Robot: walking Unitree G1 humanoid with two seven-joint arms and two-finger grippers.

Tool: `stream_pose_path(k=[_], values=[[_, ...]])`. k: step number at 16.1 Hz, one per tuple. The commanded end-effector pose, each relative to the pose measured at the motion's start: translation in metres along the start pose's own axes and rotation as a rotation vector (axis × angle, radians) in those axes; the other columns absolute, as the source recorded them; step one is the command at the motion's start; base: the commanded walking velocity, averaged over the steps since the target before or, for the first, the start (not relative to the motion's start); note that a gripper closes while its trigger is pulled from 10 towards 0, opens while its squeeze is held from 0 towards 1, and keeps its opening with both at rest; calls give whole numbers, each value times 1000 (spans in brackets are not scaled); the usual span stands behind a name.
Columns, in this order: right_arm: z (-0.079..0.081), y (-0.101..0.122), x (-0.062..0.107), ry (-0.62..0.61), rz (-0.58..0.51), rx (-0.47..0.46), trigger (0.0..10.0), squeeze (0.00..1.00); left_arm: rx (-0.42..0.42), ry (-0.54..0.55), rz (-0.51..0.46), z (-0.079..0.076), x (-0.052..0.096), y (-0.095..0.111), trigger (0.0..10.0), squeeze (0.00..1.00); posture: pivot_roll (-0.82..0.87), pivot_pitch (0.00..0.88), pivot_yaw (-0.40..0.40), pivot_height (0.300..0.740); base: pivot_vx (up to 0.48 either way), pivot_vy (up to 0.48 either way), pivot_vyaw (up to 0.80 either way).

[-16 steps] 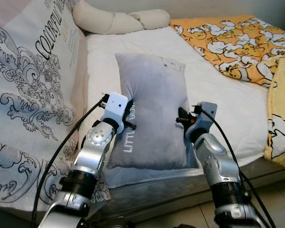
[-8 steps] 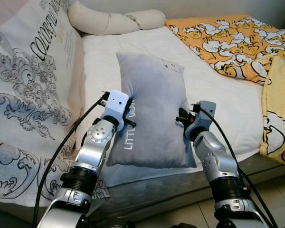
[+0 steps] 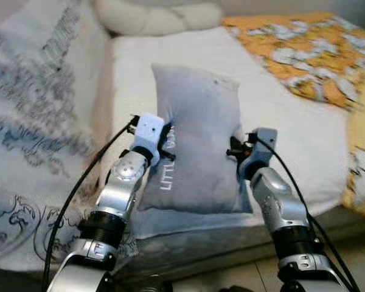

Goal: Clean up the room

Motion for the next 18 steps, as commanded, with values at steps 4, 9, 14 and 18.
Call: stream_pose_path(k=[4,9,14,18], values=[[5,7,-2,25,-22,19,10000,0,-7,29,-37,9,-2,10,10000,0,7,0,30,740,0,0,600],[6,0,-1,44,12,35,10000,0,-46,20,-28,6,-1,8,10000,0,6,0,31,740,0,0,0],[1,-1,-2,18,17,23,10000,0,-74,19,-30,6,-3,8,10000,0,1,0,33,740,0,0,0],[-8,1,-2,-18,13,4,10000,1000,-125,57,-11,20,-13,9,10000,0,-2,0,31,740,0,0,0]])
Point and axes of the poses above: a point about 5 cm out from each wrist's last joint towards the gripper, its own x axis pointing back from the gripper into the wrist, its own y axis along the axis of the wrist's last joint, z = x × y, the point moved 4 cm from there along -x, pointing out of the wrist towards the gripper, and after that the axes turned 1 degree about -x, right-handed, at the moved point
